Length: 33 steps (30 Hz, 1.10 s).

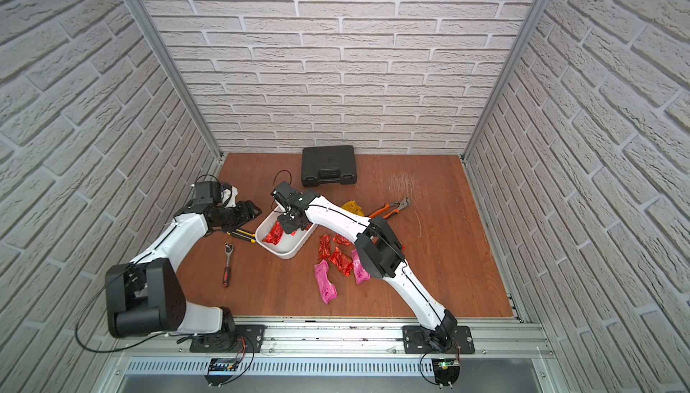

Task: Take the tea bags out of the storage box
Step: Pick up the tea bag from the storage box.

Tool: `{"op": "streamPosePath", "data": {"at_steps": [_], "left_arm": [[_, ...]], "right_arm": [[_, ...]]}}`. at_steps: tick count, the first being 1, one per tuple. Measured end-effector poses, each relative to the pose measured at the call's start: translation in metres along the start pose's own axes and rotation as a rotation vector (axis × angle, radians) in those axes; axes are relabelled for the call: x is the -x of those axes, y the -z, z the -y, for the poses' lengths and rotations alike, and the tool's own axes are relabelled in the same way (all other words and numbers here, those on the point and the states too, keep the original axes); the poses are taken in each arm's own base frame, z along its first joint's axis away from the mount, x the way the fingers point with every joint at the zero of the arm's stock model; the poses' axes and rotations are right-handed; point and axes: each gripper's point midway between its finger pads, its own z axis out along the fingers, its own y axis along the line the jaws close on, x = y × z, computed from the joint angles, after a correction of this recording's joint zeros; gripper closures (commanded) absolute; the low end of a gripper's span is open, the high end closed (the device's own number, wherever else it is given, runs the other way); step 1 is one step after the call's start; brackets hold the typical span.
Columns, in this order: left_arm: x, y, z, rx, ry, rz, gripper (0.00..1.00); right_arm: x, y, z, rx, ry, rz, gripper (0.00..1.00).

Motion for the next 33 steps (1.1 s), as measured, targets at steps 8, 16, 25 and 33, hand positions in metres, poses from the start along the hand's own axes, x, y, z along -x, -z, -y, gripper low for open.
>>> {"op": "streamPosePath", "data": {"at_steps": [8,16,25,33], "left_arm": [[0.005,-0.005,0.005,-0.031,-0.024,0.003,0.34],[0.007,-0.009,0.008,-0.038,-0.055,-0.003,0.36],[0.004,-0.01,0.014,-0.035,-0.077,-0.006,0.38],[0.008,-0.003,0.014,-0.005,-0.12,0.024,0.38]], "right_arm": [[0.004,-0.014,0.005,0.001,0.021,0.008,0.77],[0.009,-0.02,-0.002,0.04,0.019,0.028,0.65],[0.017,-0.018,-0.004,0.055,0.008,0.055,0.95],[0.021,-0.01,-0.007,0.072,-0.028,0.065,0.98]]}}
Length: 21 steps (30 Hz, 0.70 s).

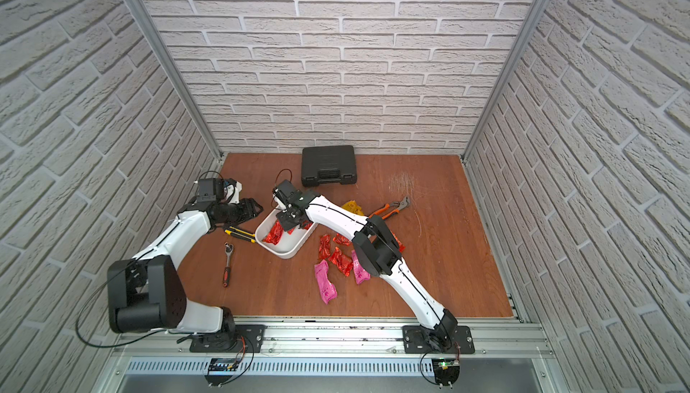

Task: Take the tea bags out of the storage box
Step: Pick up the tea bag from the storage box.

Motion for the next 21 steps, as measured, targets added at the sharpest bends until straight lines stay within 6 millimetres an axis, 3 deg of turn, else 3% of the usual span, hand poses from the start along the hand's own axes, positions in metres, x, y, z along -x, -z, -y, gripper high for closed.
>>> {"op": "streamPosePath", "data": {"at_steps": [3,8,12,18,21], "left_arm": [[-0.005,-0.002,0.003,0.015,-0.06,-0.015,0.37],[-0.006,-0.006,0.012,0.018,-0.171,-0.052,0.38],[0.0,-0.013,0.013,0.031,-0.244,-0.072,0.42],[-0.004,-0.037,0.013,0.031,-0.3,-0.156,0.48],[-0.002,-0.046,0.018,0.018,-0.314,-0.181,0.49]], "right_arm": [[0.009,0.02,-0.007,0.029,-0.027,0.025,0.98],[0.021,0.079,-0.022,0.094,-0.082,0.082,0.98],[0.019,0.12,-0.025,0.125,-0.123,0.119,0.98],[0.0,0.153,-0.012,0.125,-0.183,0.13,0.98],[-0.013,0.165,0.01,0.095,-0.221,0.134,0.98]]}}
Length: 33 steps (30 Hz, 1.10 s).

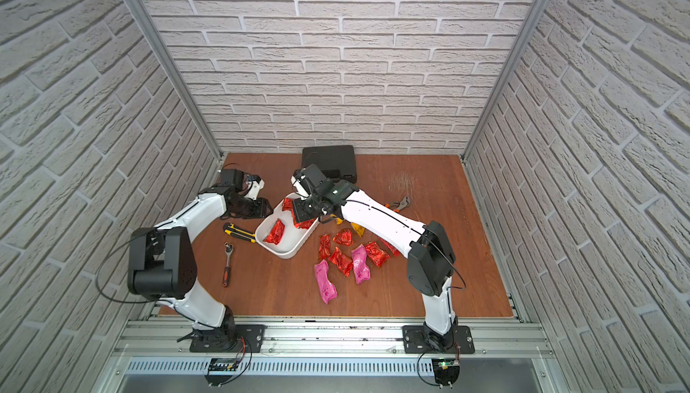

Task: Take the tea bags out of the storage box
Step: Adjust the storage box at the center of the board, then place the tea bag at the center of the board.

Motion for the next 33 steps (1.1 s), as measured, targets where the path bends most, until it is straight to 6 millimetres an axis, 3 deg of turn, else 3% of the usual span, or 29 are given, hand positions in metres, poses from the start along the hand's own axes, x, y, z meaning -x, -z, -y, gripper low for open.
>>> {"op": "streamPosePath", "data": {"at_steps": [5,8,15,18,25,29,33], "left_arm": [[0.02,-0.006,0.008,-0.015,-0.052,-0.002,0.56],[0.016,-0.011,0.008,-0.019,-0.065,-0.026,0.6],[-0.002,-0.026,0.007,-0.025,-0.056,-0.109,0.72],[-0.005,-0.026,0.007,-0.022,-0.053,-0.121,0.78],[-0.016,-0.023,0.002,0.017,-0.051,-0.135,0.87],[-0.026,-0.018,-0.001,0.04,-0.036,-0.14,0.88],[-0.031,-0.016,-0.001,0.047,-0.013,-0.136,0.89]], "right_arm": [[-0.008,0.027,0.052,-0.075,-0.097,0.028,0.98],[-0.008,0.038,0.077,-0.117,-0.155,0.057,0.98],[-0.005,0.039,0.092,-0.155,-0.212,0.093,0.98],[-0.003,0.027,0.096,-0.153,-0.231,0.089,0.98],[-0.012,-0.034,0.115,-0.169,-0.26,-0.01,0.98],[-0.02,-0.054,0.122,-0.178,-0.267,-0.049,0.98],[-0.015,-0.074,0.122,-0.162,-0.265,-0.063,0.9]]}}
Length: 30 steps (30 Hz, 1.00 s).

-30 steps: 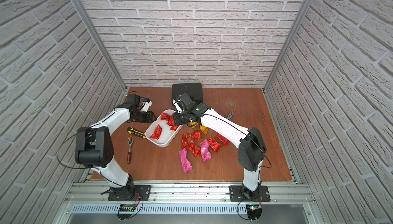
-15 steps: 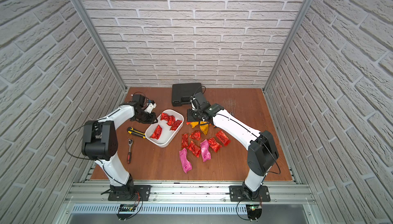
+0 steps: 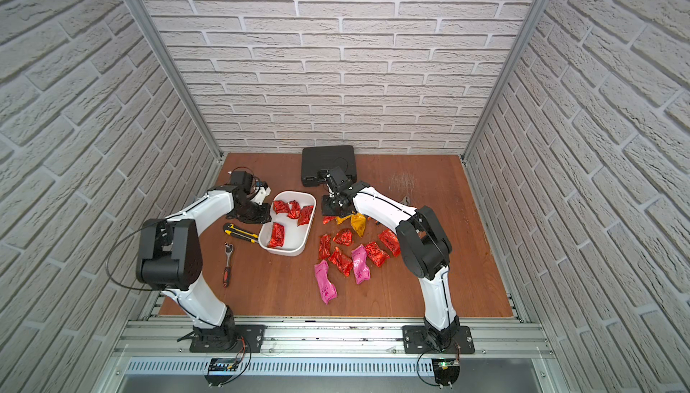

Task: Take the tea bags out of the storage box
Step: Place the tea bag at the center of the board, then pick up the tea bag from the storage box.

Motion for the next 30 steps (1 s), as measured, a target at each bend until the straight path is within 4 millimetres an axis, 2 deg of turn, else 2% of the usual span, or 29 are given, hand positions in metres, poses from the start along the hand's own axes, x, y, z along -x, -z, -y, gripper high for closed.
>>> {"op": "streamPosePath", "data": {"at_steps": [5,9,13,15,17,19,21,23,25,27,30], "left_arm": [[-0.006,0.002,0.0,0.003,0.055,0.015,0.87],[-0.01,0.004,0.0,0.006,0.093,0.025,0.78],[-0.011,0.014,-0.002,0.032,0.157,0.07,0.57],[-0.007,0.023,-0.003,0.046,0.187,0.11,0.52],[-0.001,0.035,-0.004,0.063,0.219,0.161,0.51],[0.002,0.046,-0.006,0.079,0.256,0.211,0.48],[0.001,0.055,-0.009,0.1,0.311,0.253,0.47],[-0.007,0.064,-0.015,0.132,0.383,0.289,0.48],[-0.016,0.07,-0.02,0.155,0.456,0.318,0.48],[-0.027,0.076,-0.025,0.172,0.536,0.344,0.48],[-0.042,0.08,-0.03,0.185,0.631,0.373,0.48]], "right_arm": [[-0.004,-0.019,0.004,-0.008,0.02,-0.031,0.62],[-0.003,-0.017,0.004,-0.013,0.023,-0.033,0.55],[-0.002,0.003,-0.005,-0.006,0.074,-0.023,0.52],[0.001,0.02,-0.023,0.027,0.117,0.004,0.51],[0.002,0.036,-0.054,0.083,0.178,0.035,0.51],[0.0,0.045,-0.088,0.145,0.232,0.056,0.51],[-0.005,0.045,-0.12,0.202,0.28,0.058,0.51],[-0.015,0.034,-0.145,0.242,0.318,0.041,0.5],[-0.026,0.015,-0.158,0.26,0.336,0.006,0.49],[-0.035,-0.007,-0.159,0.256,0.34,-0.03,0.47],[-0.047,-0.044,-0.149,0.227,0.331,-0.088,0.46]]}}
